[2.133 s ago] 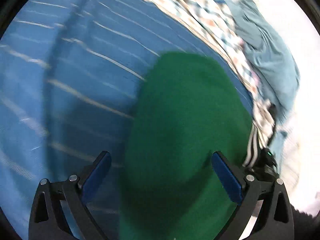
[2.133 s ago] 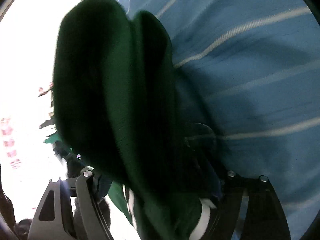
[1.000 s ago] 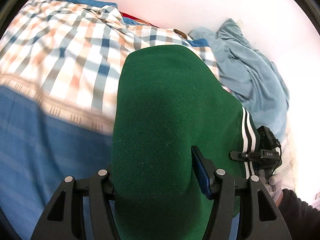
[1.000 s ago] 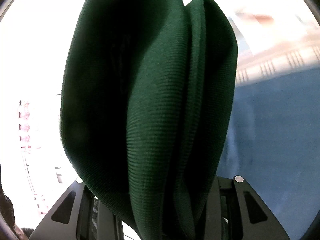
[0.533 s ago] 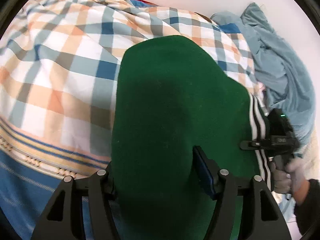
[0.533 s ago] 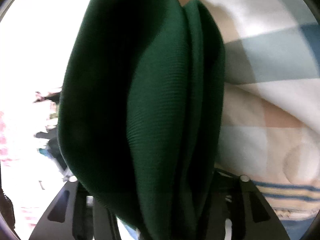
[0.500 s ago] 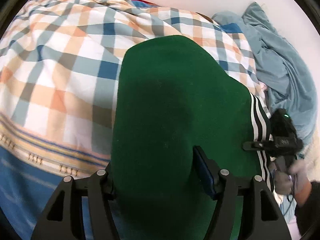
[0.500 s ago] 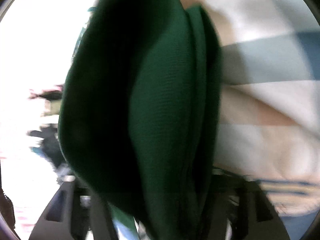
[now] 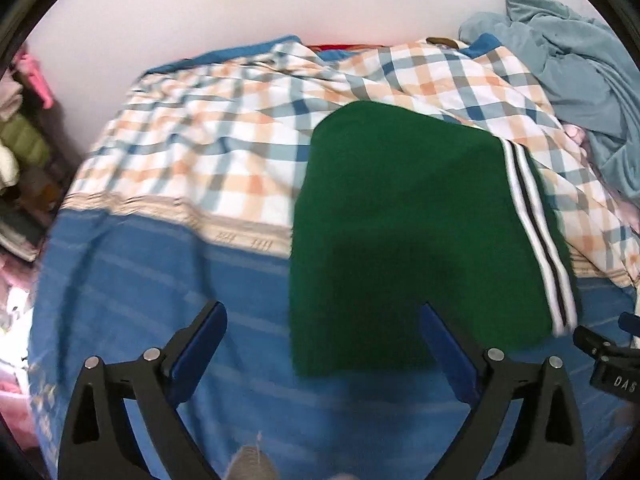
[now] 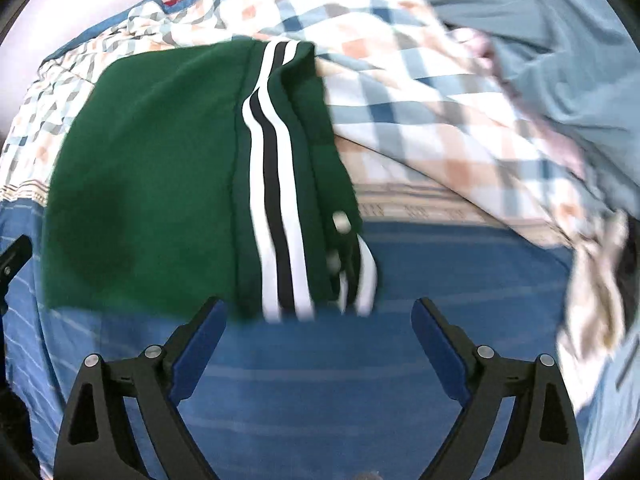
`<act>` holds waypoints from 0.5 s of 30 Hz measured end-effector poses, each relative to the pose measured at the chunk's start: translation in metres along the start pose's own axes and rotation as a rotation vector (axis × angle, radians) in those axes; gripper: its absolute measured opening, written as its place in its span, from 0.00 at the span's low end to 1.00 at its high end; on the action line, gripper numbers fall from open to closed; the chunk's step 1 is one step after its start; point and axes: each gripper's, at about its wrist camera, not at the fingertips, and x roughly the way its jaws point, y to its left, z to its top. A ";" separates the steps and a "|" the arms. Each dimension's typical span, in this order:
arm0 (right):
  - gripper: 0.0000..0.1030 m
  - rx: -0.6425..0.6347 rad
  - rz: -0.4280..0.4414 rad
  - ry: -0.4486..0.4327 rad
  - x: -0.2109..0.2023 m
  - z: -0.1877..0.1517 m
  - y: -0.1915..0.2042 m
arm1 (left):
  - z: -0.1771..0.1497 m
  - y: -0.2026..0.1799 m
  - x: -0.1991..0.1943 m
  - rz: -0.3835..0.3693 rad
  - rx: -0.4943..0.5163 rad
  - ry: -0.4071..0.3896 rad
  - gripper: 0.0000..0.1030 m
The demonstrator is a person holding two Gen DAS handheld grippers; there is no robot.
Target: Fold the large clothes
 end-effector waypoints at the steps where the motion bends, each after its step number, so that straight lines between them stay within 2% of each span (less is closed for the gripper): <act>1: 0.93 0.006 0.004 -0.003 -0.036 -0.030 -0.010 | -0.007 0.000 -0.019 0.017 0.000 0.004 0.97; 6: 0.93 0.032 -0.017 -0.052 -0.120 -0.073 -0.033 | -0.019 0.002 -0.104 0.021 -0.014 -0.028 0.97; 7: 0.93 0.033 -0.017 -0.067 -0.129 -0.079 -0.050 | -0.021 0.004 -0.123 0.017 -0.015 -0.039 0.97; 15: 0.93 0.049 -0.064 -0.215 -0.307 -0.142 -0.066 | -0.043 0.010 -0.280 0.000 -0.020 -0.119 0.97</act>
